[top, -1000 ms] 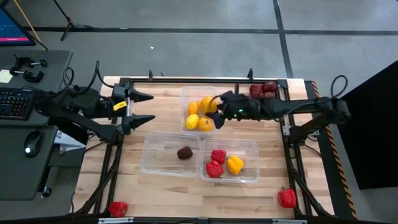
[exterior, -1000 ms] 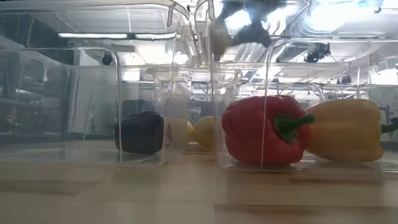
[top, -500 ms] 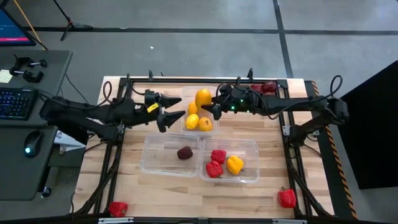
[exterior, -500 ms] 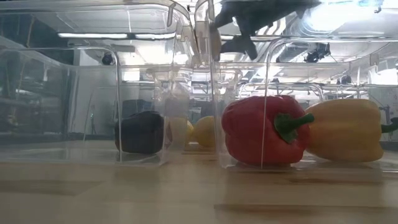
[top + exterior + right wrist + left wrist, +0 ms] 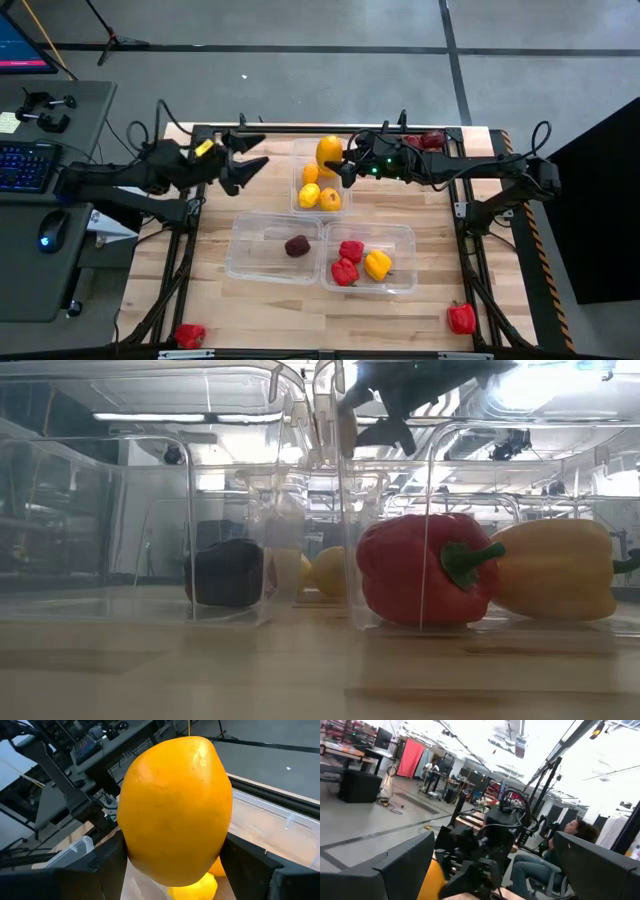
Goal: Sort produce into baskets
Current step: Put the yellow lemon into the top center transparent bin, then put the red apple into the bottom left transparent bin
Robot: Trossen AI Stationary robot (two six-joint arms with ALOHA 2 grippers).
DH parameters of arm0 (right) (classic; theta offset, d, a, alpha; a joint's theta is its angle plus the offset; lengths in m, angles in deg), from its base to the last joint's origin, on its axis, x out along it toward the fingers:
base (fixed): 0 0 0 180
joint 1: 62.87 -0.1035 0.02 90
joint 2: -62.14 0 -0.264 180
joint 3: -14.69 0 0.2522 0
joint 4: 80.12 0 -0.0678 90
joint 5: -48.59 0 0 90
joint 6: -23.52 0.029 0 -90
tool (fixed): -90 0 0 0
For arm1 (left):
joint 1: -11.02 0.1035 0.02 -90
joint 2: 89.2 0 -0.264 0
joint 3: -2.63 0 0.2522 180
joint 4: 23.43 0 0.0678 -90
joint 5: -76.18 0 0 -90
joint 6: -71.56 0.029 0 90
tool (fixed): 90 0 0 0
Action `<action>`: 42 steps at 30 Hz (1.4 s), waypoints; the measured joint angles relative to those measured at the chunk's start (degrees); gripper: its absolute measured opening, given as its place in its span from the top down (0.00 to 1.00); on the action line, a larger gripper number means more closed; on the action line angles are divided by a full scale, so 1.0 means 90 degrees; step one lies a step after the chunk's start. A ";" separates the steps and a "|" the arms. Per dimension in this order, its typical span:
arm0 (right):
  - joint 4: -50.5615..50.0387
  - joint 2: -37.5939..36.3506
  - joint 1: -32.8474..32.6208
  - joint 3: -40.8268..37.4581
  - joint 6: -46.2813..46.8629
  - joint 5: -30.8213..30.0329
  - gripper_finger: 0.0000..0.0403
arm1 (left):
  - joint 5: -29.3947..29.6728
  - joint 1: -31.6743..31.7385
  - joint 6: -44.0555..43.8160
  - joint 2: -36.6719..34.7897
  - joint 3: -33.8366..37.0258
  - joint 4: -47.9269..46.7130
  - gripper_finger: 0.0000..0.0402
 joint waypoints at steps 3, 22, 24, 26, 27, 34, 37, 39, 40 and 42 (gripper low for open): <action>-0.0005 0.0001 -0.0002 0.0000 0.0126 0.0005 0.32 | 0.0006 0.0055 -0.0003 -0.0199 0.0000 -0.0377 0.02; -0.0533 -0.0801 0.0397 0.0006 0.0360 0.0369 0.06 | 0.0029 0.0057 -0.0052 -0.0262 0.0002 -0.0576 0.02; -0.0948 -0.1106 0.0403 0.0006 0.0160 0.0423 0.06 | 0.0100 0.0057 -0.0054 -0.0262 0.0001 -0.0576 0.02; -0.1443 -0.1456 0.0403 0.0005 -0.0006 0.0331 0.06 | 0.0193 0.0057 -0.0124 -0.0262 0.0001 -0.0572 0.02; -0.1709 -0.1647 0.0401 0.0007 -0.0040 0.0170 0.06 | 0.0231 0.0057 -0.0175 -0.0262 0.0001 -0.0571 0.02; -0.4544 -0.2300 0.0403 0.0012 0.1951 -0.2044 0.06 | 0.0437 0.0057 -0.0495 -0.0158 0.0000 -0.0582 0.02; -0.5545 -0.2283 0.0381 0.0010 0.2625 -0.1955 0.06 | 0.0442 0.0057 -0.0496 -0.0054 0.0000 -0.0578 0.02; -0.5973 -0.2245 0.0292 0.0005 0.2808 -0.1751 0.06 | 0.0442 0.0057 -0.0499 0.0010 0.0002 -0.0578 0.02; -0.6134 -0.2243 0.0232 0.0002 0.2816 -0.1633 0.06 | 0.0442 0.0057 -0.0499 0.0046 0.0001 -0.0577 0.02; -0.6258 -0.2252 0.0052 0.0002 0.2777 -0.1436 0.06 | 0.0442 0.0059 -0.0501 0.0100 0.0001 -0.0584 0.02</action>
